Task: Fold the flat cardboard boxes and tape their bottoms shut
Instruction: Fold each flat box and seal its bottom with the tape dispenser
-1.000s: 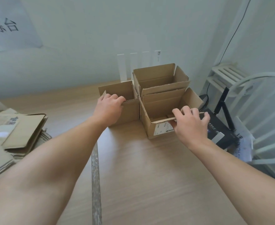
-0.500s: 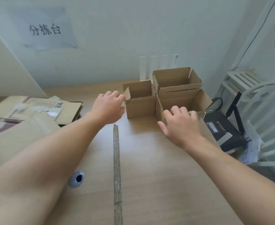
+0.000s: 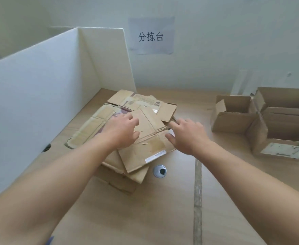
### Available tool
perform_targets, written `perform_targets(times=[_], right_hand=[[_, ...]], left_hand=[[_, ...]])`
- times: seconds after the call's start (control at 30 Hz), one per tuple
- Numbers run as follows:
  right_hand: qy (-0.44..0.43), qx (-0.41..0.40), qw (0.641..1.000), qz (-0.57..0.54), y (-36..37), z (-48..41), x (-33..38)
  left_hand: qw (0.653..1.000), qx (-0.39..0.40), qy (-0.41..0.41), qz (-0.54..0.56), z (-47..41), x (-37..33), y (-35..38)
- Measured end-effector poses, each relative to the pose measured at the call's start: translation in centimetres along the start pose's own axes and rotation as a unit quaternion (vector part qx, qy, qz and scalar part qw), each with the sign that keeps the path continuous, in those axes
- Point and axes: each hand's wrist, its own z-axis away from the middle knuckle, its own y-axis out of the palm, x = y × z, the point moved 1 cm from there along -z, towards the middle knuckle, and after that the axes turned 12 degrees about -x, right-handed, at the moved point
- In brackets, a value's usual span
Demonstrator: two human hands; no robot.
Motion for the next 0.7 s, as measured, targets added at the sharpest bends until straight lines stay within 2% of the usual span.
perform_targets(times=[0.03,0.1,0.17,0.23,0.3,0.37,0.4,0.43,0.57,0.7], right_hand=[[0.028,0.012,0.999,-0.021,0.6,-0.5,1.1],[0.144,0.046,0.985,-0.079,2.2,-1.3,2.5],[0.298,0.066,0.939,-0.156,3.2,-1.4,3.5],[0.442,0.063,0.860,-0.248,4.0,-0.5,4.5],[0.545,0.054,0.758,-0.355,4.5,0.8,5.7],[0.608,0.025,0.652,-0.453,4.9,1.9,6.8],[0.624,0.001,0.612,-0.486,4.7,2.3,7.2],[0.624,-0.025,0.594,-0.506,4.2,2.6,7.5],[0.523,-0.091,0.641,-0.554,0.8,4.6,8.8],[0.452,-0.148,0.660,-0.581,-3.5,8.2,10.8]], left_hand=[[1.000,-0.002,-0.016,0.017,0.7,1.5,0.6],[0.997,-0.013,-0.045,0.057,2.0,3.7,1.8],[0.994,-0.005,-0.062,0.088,3.3,5.2,3.1],[0.993,0.001,-0.054,0.105,4.6,5.9,4.5],[0.992,-0.005,-0.036,0.118,5.5,6.1,5.3],[0.992,-0.016,-0.018,0.122,6.2,6.2,5.7],[0.991,-0.020,-0.012,0.129,6.7,6.3,5.7],[0.990,-0.024,-0.010,0.140,7.0,6.4,5.5],[0.973,-0.046,-0.044,0.221,8.2,7.7,4.3],[0.922,-0.104,-0.135,0.349,9.9,8.4,1.4]])
